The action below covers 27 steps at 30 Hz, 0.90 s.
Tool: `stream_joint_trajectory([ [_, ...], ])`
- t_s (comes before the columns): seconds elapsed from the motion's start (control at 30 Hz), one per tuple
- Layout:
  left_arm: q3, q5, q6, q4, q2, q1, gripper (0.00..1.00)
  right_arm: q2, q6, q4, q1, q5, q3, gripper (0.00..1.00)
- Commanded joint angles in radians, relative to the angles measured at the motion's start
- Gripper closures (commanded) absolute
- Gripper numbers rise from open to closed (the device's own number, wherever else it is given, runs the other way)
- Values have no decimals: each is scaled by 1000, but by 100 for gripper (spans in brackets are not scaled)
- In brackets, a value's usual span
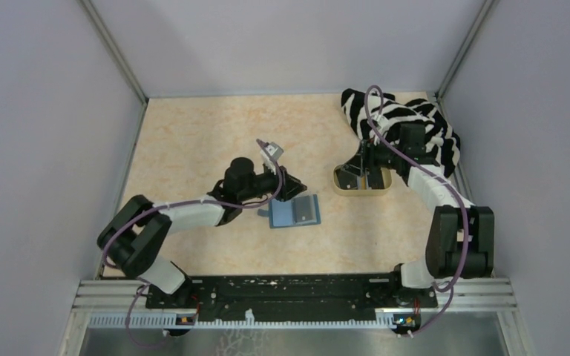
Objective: Put the credit cards into the card holder
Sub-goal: Pick up the credit card from the storage box.
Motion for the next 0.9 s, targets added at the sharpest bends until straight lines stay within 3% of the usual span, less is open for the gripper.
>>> stream_joint_trajectory([
  [0.0, -143, -139, 158, 203, -100, 15, 45, 70, 6, -47, -39, 42, 59, 44],
  [0.1, -234, -247, 218, 334, -117, 31, 22, 122, -6, -110, -61, 99, 91, 45],
  [0.17, -265, -296, 252, 370, -118, 35, 14, 157, -11, -145, -81, 118, 110, 45],
  [0.3, -316, -376, 277, 441, -97, 36, 10, 221, -34, -217, -120, 168, 154, 45],
  [0.53, -425, -280, 259, 791, 27, 36, 7, 260, -28, -228, -131, 218, 168, 39],
  [0.6, -433, -262, 259, 809, 36, 37, 1, 275, -19, -228, -131, 213, 168, 37],
  [0.87, -434, -256, 252, 819, 46, 36, 1, 337, 26, -213, -132, 157, 174, 38],
])
